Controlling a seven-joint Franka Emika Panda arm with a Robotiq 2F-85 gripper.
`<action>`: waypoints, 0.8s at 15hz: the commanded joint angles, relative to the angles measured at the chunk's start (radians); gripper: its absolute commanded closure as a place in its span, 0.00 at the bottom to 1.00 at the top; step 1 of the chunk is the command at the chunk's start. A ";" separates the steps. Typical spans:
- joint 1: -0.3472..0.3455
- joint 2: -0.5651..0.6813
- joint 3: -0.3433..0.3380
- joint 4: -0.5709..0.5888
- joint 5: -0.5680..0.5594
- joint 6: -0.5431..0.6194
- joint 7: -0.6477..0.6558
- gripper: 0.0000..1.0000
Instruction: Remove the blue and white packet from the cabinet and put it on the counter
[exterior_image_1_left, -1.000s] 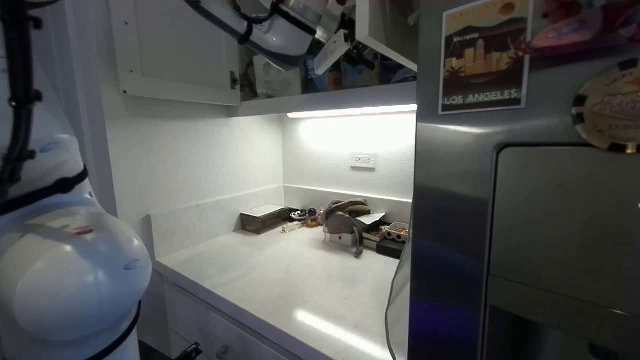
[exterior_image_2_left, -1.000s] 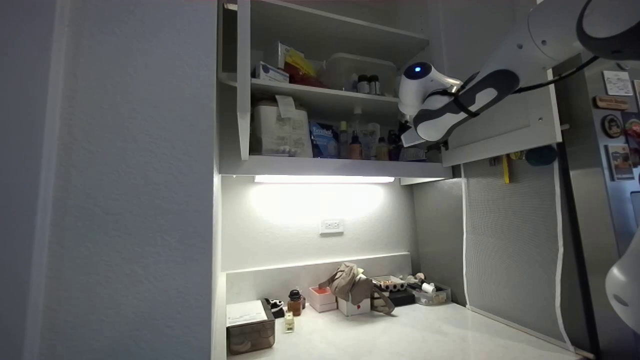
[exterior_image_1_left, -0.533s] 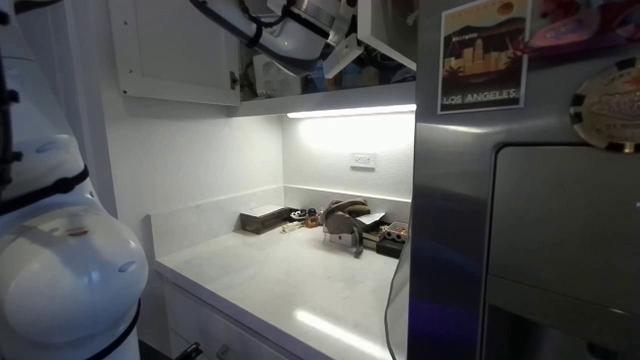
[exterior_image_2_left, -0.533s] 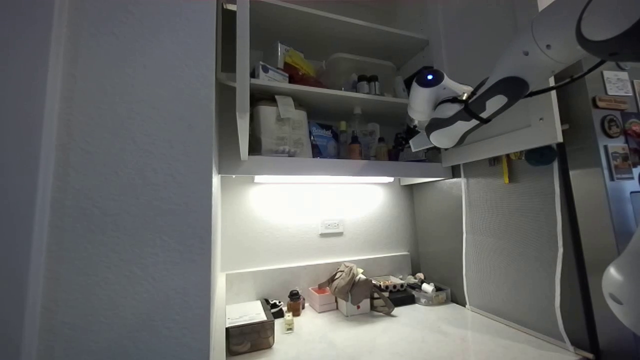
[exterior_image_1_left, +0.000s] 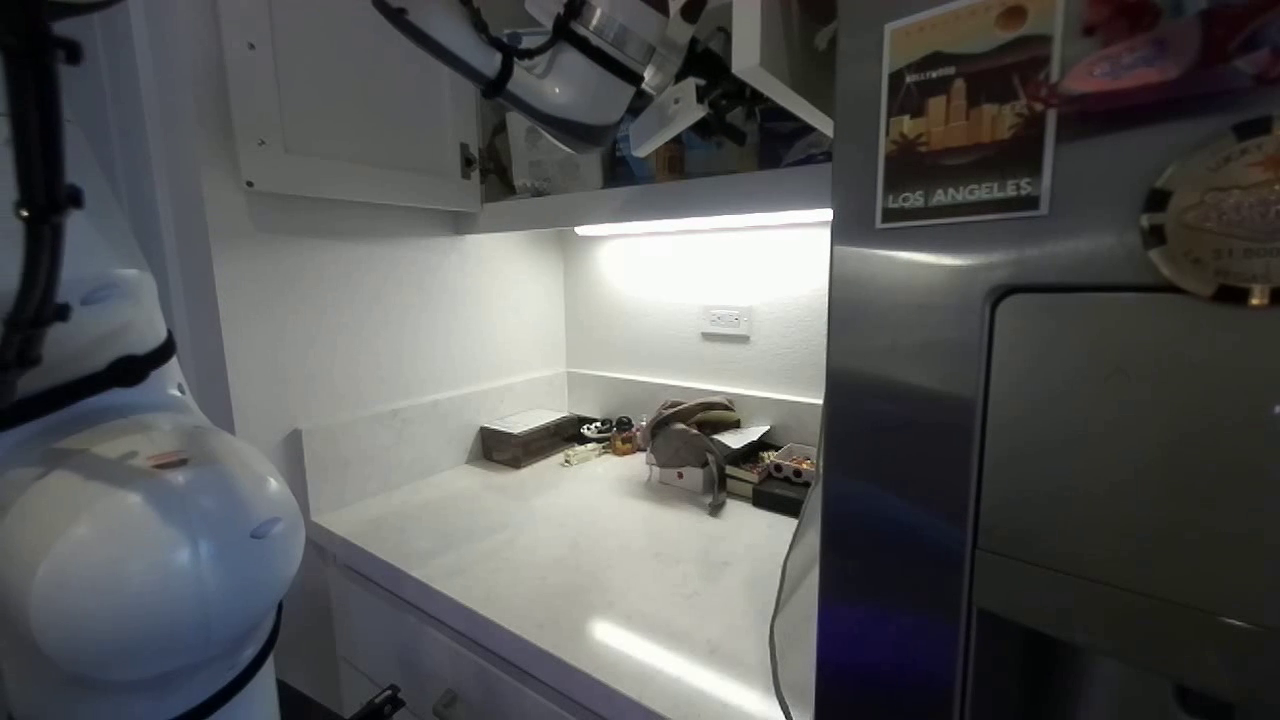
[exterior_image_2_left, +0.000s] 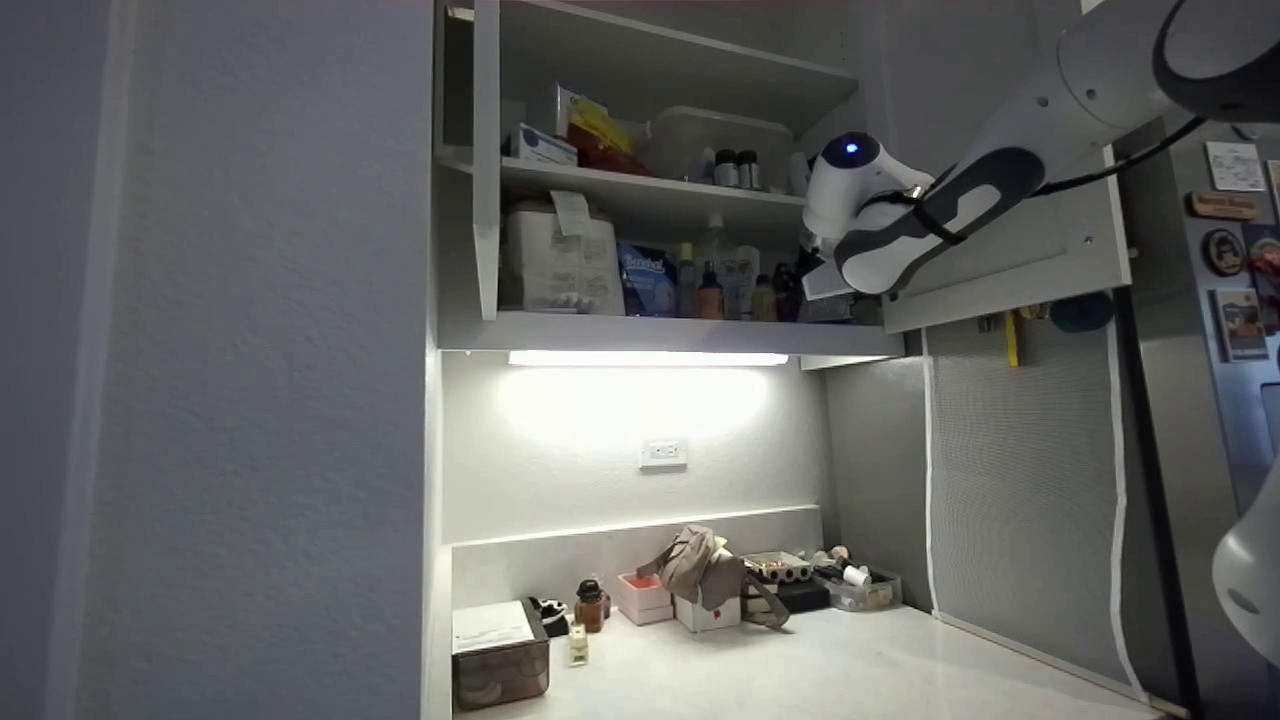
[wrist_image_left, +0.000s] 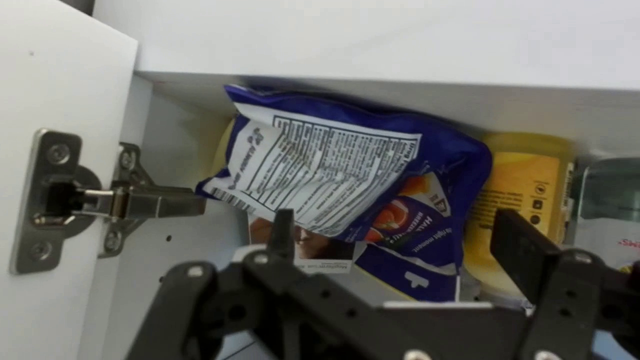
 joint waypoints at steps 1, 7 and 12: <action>0.005 0.010 0.015 0.031 -0.025 0.013 0.007 0.00; -0.001 0.035 0.016 0.052 -0.049 0.029 0.008 0.00; -0.002 0.086 0.025 0.089 -0.076 0.024 0.024 0.00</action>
